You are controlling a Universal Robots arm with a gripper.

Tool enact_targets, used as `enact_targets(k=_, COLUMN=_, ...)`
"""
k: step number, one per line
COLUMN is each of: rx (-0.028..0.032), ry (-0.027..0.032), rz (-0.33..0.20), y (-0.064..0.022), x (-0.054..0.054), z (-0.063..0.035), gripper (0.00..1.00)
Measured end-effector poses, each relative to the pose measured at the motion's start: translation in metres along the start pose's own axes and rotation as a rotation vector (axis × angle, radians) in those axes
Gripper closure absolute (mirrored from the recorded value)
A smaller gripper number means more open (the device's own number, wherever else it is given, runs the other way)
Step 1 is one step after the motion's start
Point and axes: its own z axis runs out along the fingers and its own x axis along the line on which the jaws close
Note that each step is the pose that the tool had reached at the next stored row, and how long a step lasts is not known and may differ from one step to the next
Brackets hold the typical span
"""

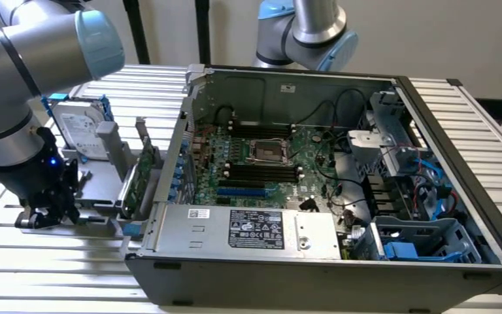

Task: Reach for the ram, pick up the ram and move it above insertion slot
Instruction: 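Pick up the ram and move it above insertion slot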

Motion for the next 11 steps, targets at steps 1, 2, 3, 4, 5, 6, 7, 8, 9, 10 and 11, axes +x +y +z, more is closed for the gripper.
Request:
enact_targets(k=1, rx=-0.0009, ry=0.0002, rz=0.000, y=0.0001, x=0.0000, z=0.0000, gripper=0.79)
enact_targets(k=2, rx=-0.0015, ry=0.0002, rz=0.000, y=0.0001, x=0.0000, z=0.0000, gripper=0.79)
enact_targets(k=3, rx=-0.0017, ry=0.0003, rz=0.000, y=0.0001, x=0.0000, z=0.0000, gripper=0.79)
enact_targets(k=4, rx=-0.0018, ry=0.0004, rz=0.000, y=0.0001, x=0.0000, z=0.0000, gripper=0.82)
enact_targets(k=5, rx=-0.0018, ry=0.0003, rz=0.000, y=0.0001, x=0.0000, z=0.0000, gripper=0.87)
enact_targets(k=6, rx=-0.0019, ry=0.0003, rz=0.000, y=0.0001, x=0.0000, z=0.0000, gripper=0.87)
enact_targets(k=7, rx=-0.0018, ry=0.0003, rz=0.000, y=0.0001, x=0.0000, z=0.0001, gripper=0.87)
enact_targets(k=8, rx=-0.0018, ry=0.0003, rz=0.000, y=0.0000, x=0.0000, z=0.0001, gripper=0.87)
enact_targets(k=9, rx=-0.0017, ry=0.0002, rz=0.000, y=0.0000, x=0.0000, z=0.0001, gripper=0.87)
enact_targets(k=10, rx=-0.0017, ry=0.0003, rz=0.000, y=0.0000, x=0.0000, z=0.0001, gripper=0.87)
enact_targets(k=11, rx=-0.0016, ry=0.0001, rz=0.000, y=0.0000, x=0.0000, z=0.0000, gripper=0.87)
